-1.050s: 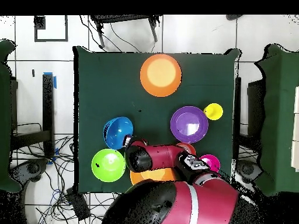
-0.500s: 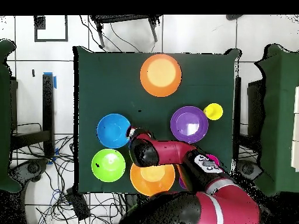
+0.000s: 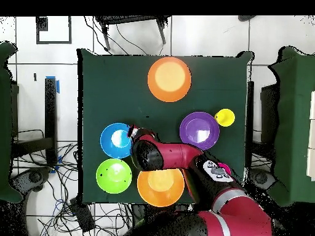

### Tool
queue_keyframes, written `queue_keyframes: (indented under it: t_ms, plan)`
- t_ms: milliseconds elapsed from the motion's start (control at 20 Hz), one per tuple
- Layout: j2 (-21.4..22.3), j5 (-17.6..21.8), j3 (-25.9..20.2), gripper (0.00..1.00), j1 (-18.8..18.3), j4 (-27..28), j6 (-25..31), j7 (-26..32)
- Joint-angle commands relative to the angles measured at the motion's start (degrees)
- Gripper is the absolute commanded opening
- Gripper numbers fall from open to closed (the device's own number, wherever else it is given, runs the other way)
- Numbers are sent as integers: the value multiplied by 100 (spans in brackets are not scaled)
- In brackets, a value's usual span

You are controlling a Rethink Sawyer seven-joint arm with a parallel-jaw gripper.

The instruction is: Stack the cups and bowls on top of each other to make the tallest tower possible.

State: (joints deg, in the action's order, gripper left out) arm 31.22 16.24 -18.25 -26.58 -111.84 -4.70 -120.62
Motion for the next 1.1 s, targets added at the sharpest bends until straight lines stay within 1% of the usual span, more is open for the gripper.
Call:
queue_keyframes:
  t_ms: [50,200,350,450,650,800,900,1100]
  plan:
    - [-89,-349,-598,100,155,-219,451,-830]
    - [-74,-372,-549,100,216,-243,395,-816]
    - [101,-468,-532,100,280,-349,449,-865]
    - [150,-509,-479,100,355,-417,377,-909]
    - [-92,-417,-415,100,371,-365,219,-795]
    - [-410,-202,-344,100,325,-266,17,-655]
    - [-556,-46,-410,100,200,-268,34,-515]
    - [-596,82,-380,100,151,-369,-60,-469]
